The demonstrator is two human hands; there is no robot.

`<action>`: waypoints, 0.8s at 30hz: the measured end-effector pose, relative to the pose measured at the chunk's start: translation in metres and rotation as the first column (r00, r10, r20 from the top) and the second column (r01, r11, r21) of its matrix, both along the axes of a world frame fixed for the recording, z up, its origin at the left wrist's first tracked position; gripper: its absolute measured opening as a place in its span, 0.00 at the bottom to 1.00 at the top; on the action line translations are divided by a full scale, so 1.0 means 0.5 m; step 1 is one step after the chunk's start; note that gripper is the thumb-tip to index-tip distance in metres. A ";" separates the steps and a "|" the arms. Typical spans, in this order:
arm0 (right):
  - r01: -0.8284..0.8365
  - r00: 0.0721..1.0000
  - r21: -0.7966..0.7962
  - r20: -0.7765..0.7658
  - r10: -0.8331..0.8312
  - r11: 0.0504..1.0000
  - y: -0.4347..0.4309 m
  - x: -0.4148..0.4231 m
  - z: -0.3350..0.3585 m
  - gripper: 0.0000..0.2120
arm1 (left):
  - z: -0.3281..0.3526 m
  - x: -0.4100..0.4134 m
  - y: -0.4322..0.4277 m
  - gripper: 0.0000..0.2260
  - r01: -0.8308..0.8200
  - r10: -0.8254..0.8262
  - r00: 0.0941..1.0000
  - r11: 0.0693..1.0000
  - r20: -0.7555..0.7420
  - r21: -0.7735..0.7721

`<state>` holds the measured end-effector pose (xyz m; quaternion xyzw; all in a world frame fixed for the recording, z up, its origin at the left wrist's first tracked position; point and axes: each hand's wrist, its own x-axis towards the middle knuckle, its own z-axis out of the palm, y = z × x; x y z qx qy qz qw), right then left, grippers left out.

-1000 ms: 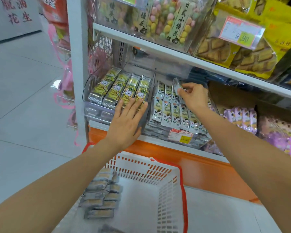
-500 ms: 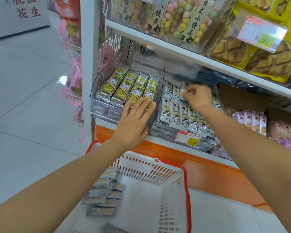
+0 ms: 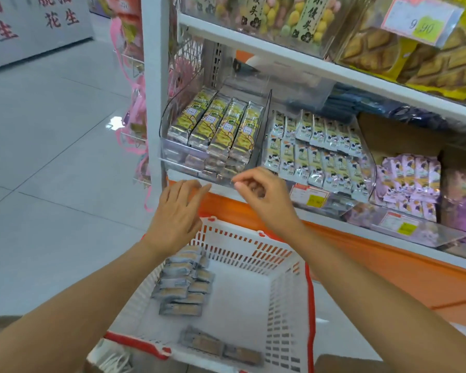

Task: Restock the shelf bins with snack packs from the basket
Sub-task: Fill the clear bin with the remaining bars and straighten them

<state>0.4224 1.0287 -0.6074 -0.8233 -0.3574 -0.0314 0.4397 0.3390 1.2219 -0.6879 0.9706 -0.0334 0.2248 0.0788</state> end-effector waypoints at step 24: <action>0.095 0.400 -0.415 -0.816 -0.417 0.905 0.122 -0.028 -0.561 0.09 | -0.284 -0.112 0.119 0.28 -0.186 0.129 0.864 0.980 -0.486 -0.070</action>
